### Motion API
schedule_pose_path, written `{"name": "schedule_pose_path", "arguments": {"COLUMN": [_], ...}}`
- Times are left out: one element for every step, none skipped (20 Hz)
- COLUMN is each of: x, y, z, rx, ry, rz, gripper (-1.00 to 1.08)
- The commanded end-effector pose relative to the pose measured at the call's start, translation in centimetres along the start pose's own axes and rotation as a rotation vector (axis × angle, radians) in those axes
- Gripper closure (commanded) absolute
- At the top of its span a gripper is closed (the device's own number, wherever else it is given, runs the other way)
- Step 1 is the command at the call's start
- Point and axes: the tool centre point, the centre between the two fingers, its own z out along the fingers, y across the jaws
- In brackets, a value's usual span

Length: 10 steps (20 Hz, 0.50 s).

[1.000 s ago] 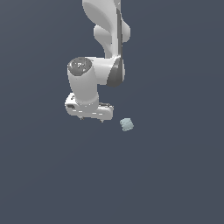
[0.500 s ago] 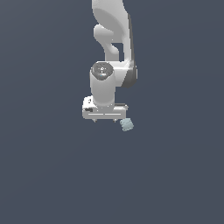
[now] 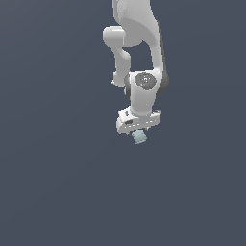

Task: Pick up the object and move it to a goal position.

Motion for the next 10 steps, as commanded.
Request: {"name": "schedule_pose_path", "arguments": {"x": [-0.17, -0.21, -0.24, -0.25, -0.20, -0.21, -0.21, -0.22, -0.22, -0.24], "y": [-1.30, -1.58, -1.75, -1.81, -1.60, -1.60, -1.60, -1.59, -1.62, -1.62], "z": [0.35, 0.42, 0.46, 0.48, 0.42, 0.45, 0.55, 0.73, 0.96, 1.27], "rx": [0.002, 0.002, 0.002, 0.003, 0.002, 0.002, 0.002, 0.002, 0.003, 0.003], "ry": [0.004, 0.004, 0.005, 0.005, 0.003, 0.003, 0.003, 0.003, 0.004, 0.004], "rz": [-0.033, -0.040, -0.044, -0.045, -0.039, -0.039, -0.039, -0.039, -0.040, -0.040], "gripper": [-0.92, -0.92, -0.92, -0.92, -0.92, -0.92, -0.92, -0.92, -0.92, -0.92]}}
